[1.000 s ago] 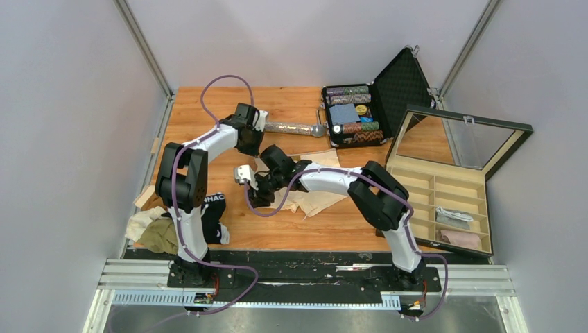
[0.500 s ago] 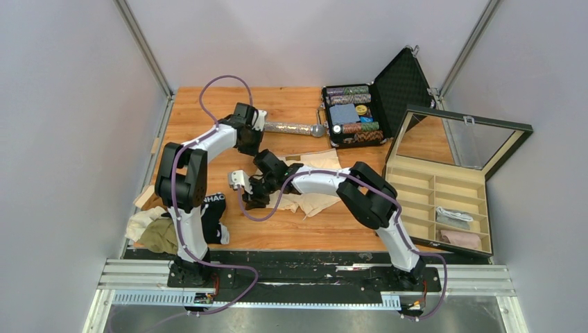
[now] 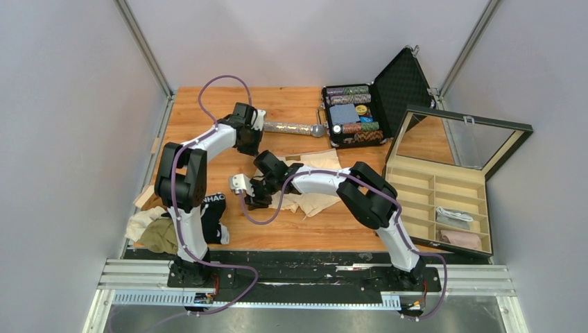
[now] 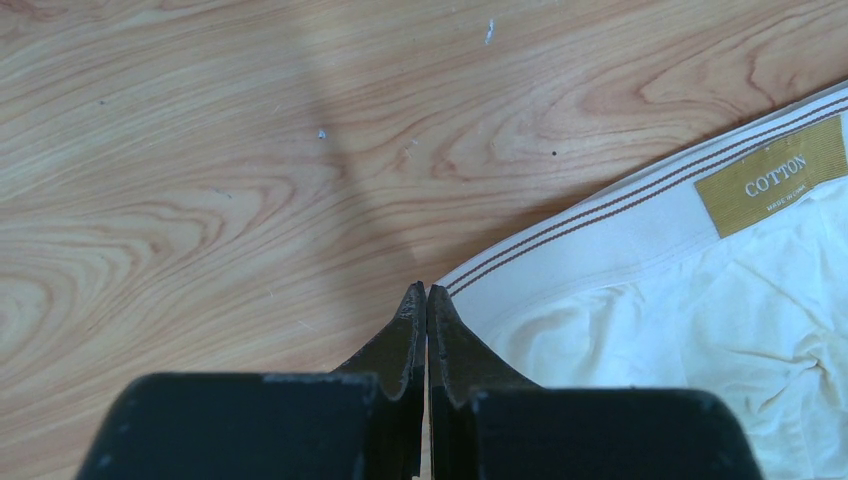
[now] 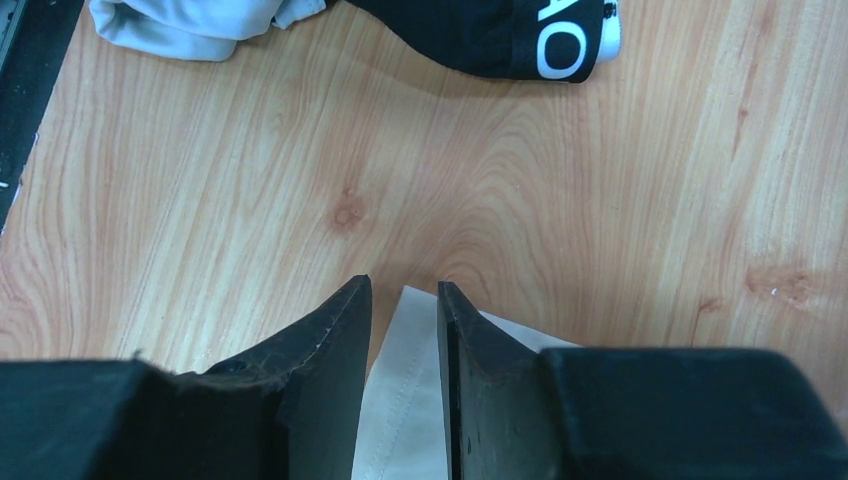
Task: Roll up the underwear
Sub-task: Fold the underwear at the center of the board.
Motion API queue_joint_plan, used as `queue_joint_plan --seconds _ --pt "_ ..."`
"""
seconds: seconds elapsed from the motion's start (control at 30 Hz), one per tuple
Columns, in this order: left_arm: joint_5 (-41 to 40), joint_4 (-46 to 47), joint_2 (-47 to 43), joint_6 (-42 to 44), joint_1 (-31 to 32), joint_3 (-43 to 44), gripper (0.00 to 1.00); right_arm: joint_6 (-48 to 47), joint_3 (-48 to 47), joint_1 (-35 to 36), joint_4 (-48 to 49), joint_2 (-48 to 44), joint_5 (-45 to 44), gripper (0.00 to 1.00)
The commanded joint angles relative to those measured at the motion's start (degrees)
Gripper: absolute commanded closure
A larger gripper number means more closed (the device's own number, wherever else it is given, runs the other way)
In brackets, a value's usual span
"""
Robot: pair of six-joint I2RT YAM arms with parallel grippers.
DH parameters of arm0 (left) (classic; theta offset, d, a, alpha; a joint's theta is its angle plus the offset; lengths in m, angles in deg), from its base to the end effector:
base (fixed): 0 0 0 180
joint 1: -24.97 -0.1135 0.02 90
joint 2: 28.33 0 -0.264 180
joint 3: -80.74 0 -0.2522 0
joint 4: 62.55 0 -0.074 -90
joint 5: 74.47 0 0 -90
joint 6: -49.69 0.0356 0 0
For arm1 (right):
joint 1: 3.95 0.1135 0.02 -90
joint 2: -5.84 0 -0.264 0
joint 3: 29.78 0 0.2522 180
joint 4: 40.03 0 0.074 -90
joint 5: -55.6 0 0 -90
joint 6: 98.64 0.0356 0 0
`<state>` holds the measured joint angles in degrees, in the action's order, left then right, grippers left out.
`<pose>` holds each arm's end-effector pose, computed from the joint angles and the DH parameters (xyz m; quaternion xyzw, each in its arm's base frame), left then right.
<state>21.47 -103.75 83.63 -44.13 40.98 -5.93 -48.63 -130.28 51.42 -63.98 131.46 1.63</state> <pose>0.3957 -0.1174 0.1832 0.1158 0.9574 -0.0940 0.2474 0.2495 0.3982 0.1434 -0.7316 0.5199 0.3316 0.2907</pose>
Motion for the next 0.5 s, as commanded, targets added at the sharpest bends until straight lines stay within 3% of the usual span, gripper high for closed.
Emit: queue_joint_plan --seconds 0.0,0.27,0.4,0.47 --pt "0.6 1.2 0.4 -0.8 -0.5 2.1 1.0 -2.8 -2.7 0.3 -1.5 1.2 1.6 0.69" --pt "0.7 0.9 0.8 -0.8 -0.7 2.8 1.0 -4.6 -4.1 0.3 -4.5 3.6 0.3 0.74" --pt "0.9 0.7 0.9 -0.8 -0.7 3.0 1.0 -5.2 -4.3 0.3 -5.4 3.6 0.7 0.94" --pt "1.0 0.4 0.8 -0.7 -0.8 3.4 1.0 -4.2 -4.8 0.3 -5.2 2.9 1.7 1.0"
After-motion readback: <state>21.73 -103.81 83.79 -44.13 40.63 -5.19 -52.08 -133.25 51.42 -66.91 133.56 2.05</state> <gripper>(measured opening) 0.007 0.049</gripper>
